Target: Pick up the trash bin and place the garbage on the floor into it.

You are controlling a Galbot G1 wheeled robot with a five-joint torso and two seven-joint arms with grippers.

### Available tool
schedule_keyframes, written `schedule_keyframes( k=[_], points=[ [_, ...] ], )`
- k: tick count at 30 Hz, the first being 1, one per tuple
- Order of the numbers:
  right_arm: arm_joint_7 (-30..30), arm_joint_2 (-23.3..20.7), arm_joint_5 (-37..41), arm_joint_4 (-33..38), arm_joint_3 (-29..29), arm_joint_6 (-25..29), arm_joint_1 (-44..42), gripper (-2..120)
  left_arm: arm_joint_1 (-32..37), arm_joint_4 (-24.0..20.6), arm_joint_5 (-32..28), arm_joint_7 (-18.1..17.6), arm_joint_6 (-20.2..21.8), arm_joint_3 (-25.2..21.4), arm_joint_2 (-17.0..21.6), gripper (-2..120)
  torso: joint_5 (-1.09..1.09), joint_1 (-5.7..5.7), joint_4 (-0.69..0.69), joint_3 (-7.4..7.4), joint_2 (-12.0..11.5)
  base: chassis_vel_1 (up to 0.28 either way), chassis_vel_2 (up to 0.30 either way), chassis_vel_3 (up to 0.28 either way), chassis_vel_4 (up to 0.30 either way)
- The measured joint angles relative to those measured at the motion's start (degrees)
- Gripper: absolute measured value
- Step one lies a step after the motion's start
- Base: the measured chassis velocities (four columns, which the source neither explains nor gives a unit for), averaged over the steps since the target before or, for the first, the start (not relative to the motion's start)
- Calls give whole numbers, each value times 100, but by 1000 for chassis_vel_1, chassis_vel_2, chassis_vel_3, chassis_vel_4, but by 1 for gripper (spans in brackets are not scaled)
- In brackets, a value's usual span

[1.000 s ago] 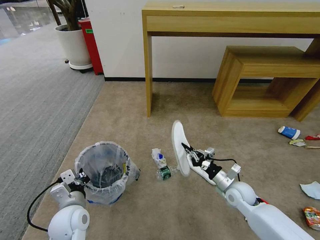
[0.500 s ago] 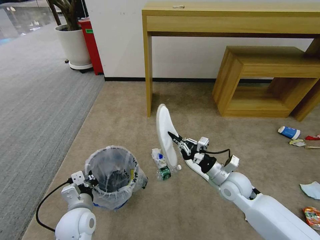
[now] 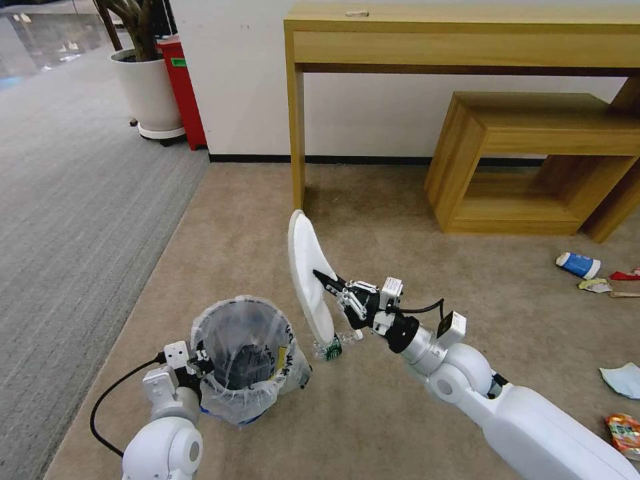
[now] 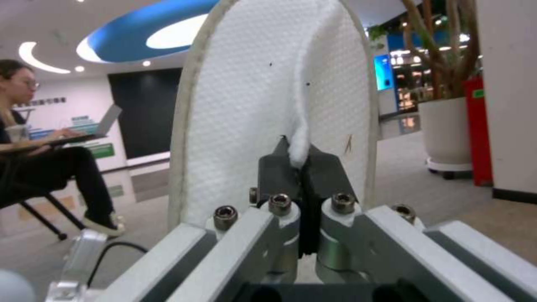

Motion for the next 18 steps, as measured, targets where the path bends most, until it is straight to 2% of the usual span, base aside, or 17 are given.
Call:
schedule_keyframes(
  k=[6,12,18],
  points=[
    [-20,-38,-1,-12,-91,1,82,0,-48,-209,-196,-55,125,-35,-8,2,0,0,0,0,0,0,0,0,0],
    [13,-54,-13,-17,-205,0,171,0,-43,-619,-805,-257,383,-74,34,2,1,0,0,0,0,0,0,0,0],
    [19,-80,2,-6,-277,0,249,0,-76,-794,-1226,-394,530,-102,121,2,1,0,0,0,0,0,0,0,0]
  ],
)
